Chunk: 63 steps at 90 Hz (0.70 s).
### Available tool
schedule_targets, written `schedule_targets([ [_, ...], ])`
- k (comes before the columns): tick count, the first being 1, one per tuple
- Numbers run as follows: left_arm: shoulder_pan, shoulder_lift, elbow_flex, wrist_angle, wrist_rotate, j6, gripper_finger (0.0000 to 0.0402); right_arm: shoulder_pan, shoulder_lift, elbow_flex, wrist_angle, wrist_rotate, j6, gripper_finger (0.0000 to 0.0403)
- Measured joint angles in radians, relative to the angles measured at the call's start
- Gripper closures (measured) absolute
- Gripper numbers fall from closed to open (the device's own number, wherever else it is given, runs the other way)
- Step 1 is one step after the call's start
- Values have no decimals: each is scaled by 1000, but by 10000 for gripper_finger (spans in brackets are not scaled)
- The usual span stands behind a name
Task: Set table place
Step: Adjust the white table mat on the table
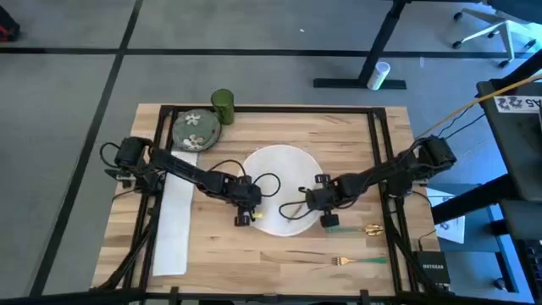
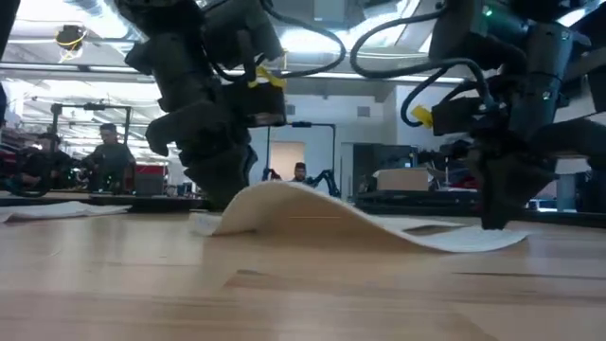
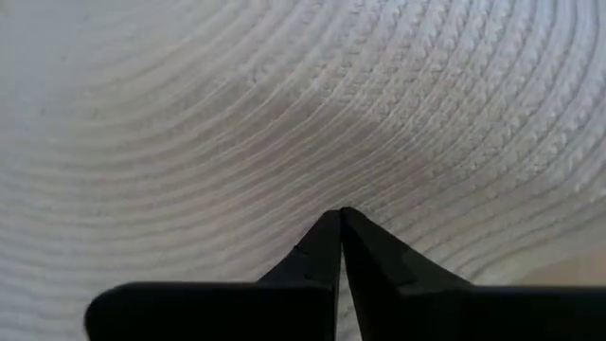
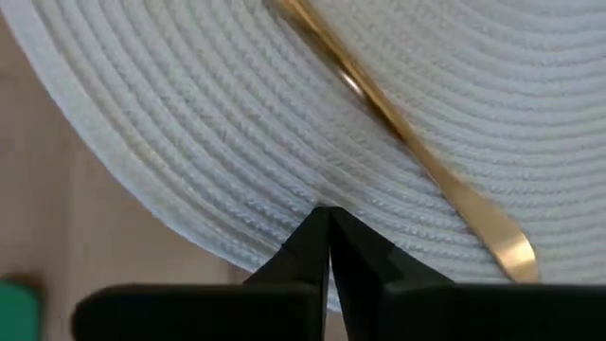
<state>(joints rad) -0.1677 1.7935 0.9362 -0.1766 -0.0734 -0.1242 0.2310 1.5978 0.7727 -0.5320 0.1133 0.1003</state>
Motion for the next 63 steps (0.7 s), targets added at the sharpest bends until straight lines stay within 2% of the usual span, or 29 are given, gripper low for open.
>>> schedule_targets([
  [22, 33, 0, 10, 57, 18, 32, 401, -31, 0, 0, -1, 6, -51, 403],
  [43, 46, 0, 82, 61, 17, 80, 401, -30, 0, 0, -1, 9, -55, 403],
  [63, 68, -2, 137, -2, 15, 139, 401, -29, -1, -1, -1, 10, -54, 403],
])
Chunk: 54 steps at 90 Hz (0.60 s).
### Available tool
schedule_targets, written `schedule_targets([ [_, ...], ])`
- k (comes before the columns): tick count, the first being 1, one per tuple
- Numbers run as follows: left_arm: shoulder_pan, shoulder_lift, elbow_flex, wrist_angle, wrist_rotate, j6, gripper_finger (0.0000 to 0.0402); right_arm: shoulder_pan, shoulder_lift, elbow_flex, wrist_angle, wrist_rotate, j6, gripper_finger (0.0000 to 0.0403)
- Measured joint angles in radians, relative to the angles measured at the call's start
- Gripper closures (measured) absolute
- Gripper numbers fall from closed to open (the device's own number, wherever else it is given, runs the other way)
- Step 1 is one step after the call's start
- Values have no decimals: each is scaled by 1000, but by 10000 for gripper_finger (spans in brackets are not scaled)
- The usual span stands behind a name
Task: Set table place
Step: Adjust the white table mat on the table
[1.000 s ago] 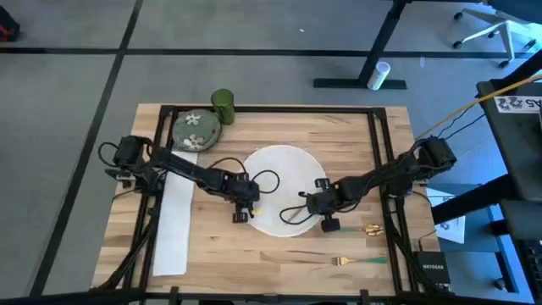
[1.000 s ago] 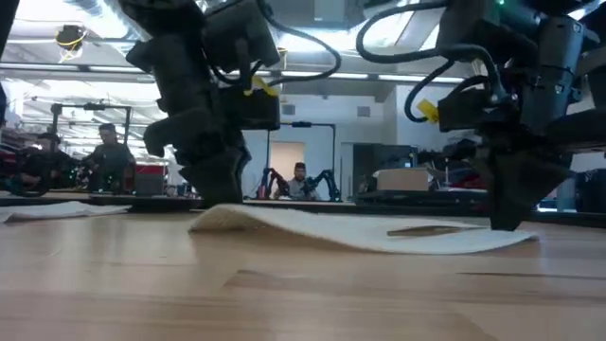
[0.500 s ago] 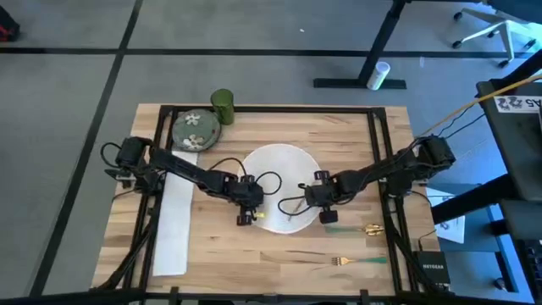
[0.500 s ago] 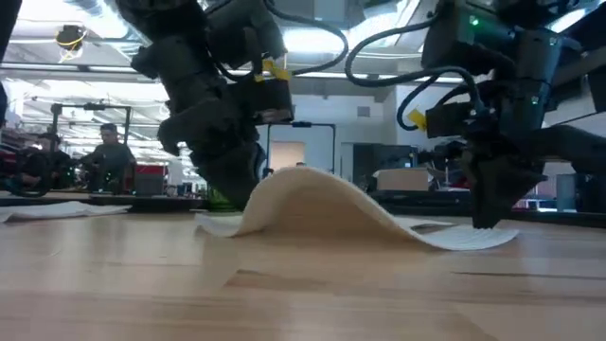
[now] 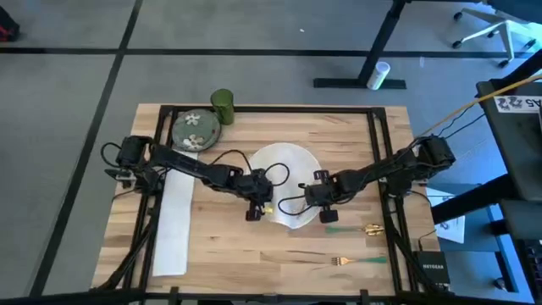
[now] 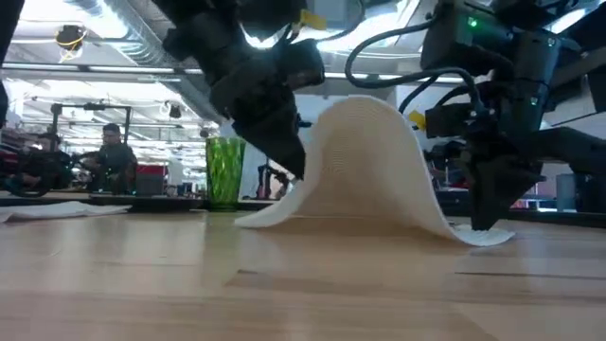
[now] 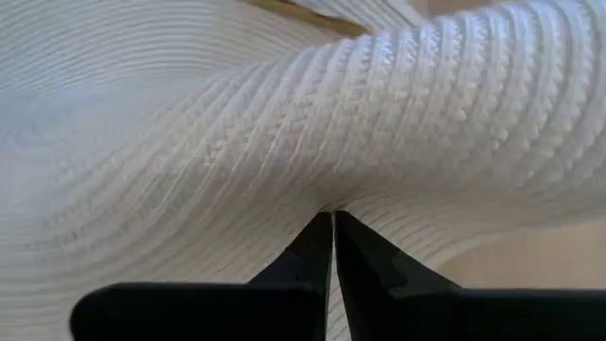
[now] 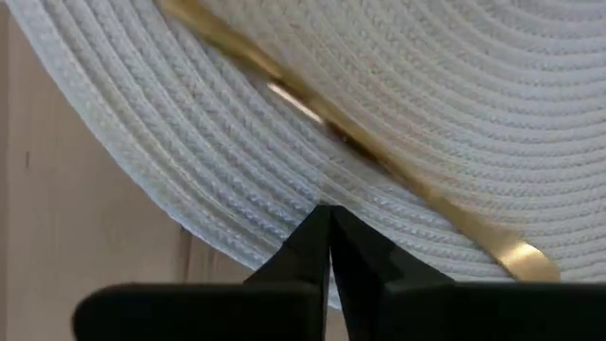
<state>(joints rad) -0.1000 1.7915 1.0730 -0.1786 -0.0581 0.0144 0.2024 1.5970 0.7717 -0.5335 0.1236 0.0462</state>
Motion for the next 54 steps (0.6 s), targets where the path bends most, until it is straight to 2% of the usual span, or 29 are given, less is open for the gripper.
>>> schedule_targets([
  [15, 40, 0, 2, -72, -2, 2, 401, 0, -3, -1, 0, 1, 0, 403],
  [48, 78, -5, 2, -76, -5, 30, 401, 0, -88, -2, -3, 15, -12, 403],
  [54, 78, -5, 2, -95, -6, 43, 401, 0, -105, -2, -1, -11, -18, 403],
])
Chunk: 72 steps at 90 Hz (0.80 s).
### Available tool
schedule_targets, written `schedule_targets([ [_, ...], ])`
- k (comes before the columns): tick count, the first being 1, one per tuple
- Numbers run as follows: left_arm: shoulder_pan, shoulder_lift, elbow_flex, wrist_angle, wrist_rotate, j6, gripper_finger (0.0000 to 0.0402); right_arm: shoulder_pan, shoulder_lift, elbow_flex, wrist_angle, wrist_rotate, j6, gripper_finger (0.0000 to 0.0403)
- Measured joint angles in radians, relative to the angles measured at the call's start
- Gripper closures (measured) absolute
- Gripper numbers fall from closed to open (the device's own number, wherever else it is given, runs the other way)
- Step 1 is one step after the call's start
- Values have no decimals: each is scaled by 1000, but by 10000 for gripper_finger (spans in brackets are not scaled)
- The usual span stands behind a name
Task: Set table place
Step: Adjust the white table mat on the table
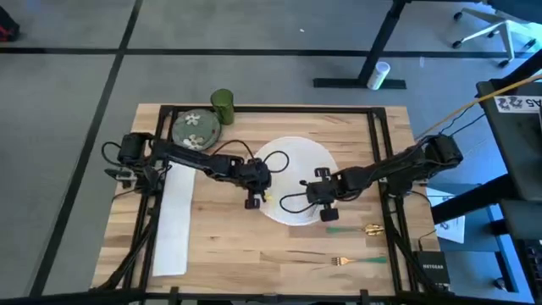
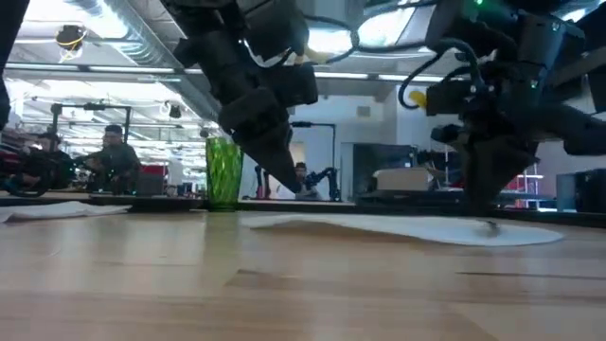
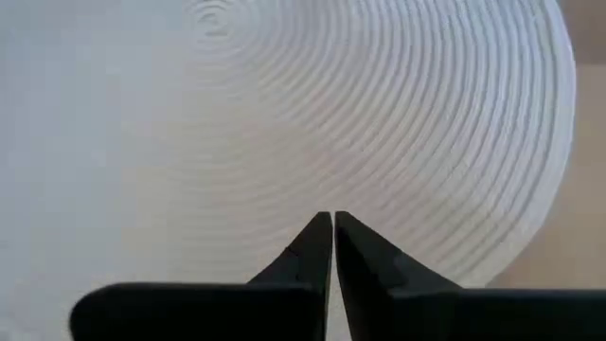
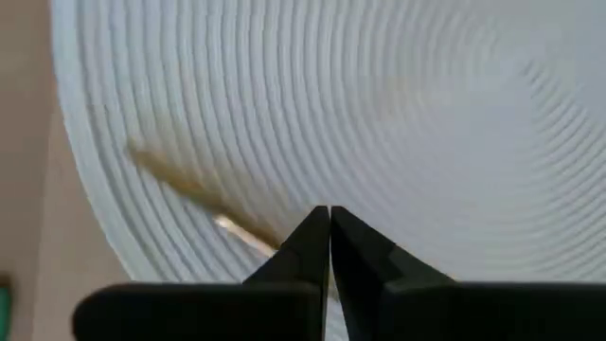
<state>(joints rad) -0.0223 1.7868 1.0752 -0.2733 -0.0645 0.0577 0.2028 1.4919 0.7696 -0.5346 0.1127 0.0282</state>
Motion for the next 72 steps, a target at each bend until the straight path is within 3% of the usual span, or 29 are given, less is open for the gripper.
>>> schedule_targets([
  [15, 6, 0, 0, -69, -5, -10, 401, 0, -6, 0, -2, -53, -7, 403],
  [35, 10, -1, -27, -76, -9, -78, 401, 1, -6, 1, -80, -27, 21, 403],
  [72, -55, -2, -189, 49, -15, -303, 401, 1, -6, 1, -87, -27, 3, 403],
])
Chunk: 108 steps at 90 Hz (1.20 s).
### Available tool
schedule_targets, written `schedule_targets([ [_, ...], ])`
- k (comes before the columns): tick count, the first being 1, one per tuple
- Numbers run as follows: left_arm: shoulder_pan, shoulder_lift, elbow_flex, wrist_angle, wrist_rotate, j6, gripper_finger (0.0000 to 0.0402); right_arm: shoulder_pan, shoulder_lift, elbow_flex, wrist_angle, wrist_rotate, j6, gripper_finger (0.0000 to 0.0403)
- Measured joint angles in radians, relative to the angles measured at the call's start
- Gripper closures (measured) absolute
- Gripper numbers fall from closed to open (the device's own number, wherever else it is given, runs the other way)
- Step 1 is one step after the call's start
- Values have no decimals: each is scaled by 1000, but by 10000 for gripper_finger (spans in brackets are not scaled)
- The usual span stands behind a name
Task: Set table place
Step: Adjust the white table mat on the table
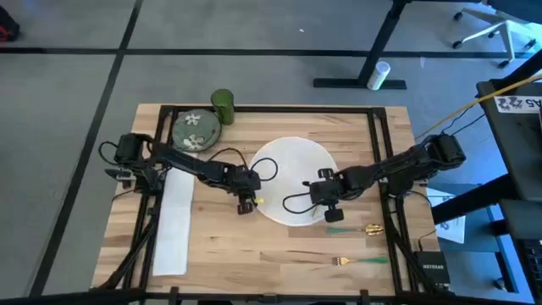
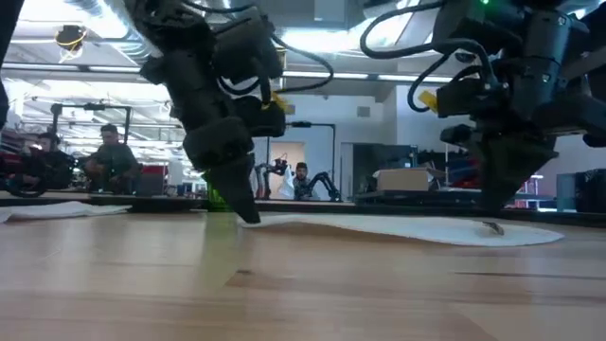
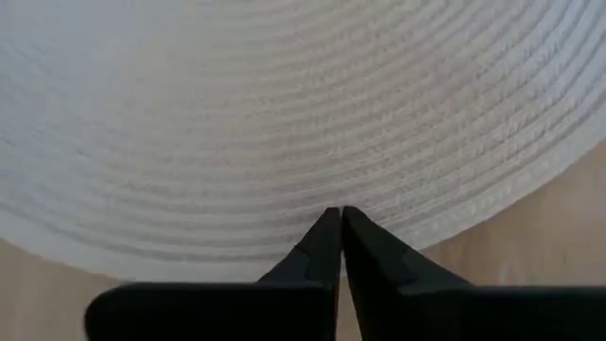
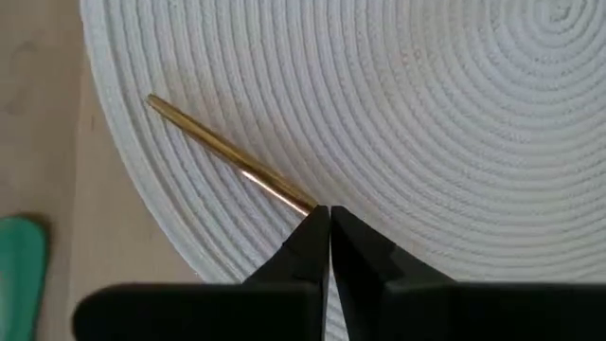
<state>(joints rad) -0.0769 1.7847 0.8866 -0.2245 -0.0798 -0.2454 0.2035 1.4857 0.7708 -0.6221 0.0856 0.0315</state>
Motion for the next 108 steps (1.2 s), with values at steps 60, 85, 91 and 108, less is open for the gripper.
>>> schedule_targets([
  [60, -31, -150, 65, -27, -90, 43, 401, -4, -24, 2, -61, 111, -6, 403],
  [85, 119, -80, 66, -24, -100, 157, 401, -50, -24, 1, -144, 153, 40, 403],
  [91, 140, -54, 67, -21, -100, 167, 402, -64, -24, 1, -140, 155, 39, 403],
  [108, 147, 27, 71, -17, -104, 158, 402, -96, -24, 1, -144, 185, 13, 403],
])
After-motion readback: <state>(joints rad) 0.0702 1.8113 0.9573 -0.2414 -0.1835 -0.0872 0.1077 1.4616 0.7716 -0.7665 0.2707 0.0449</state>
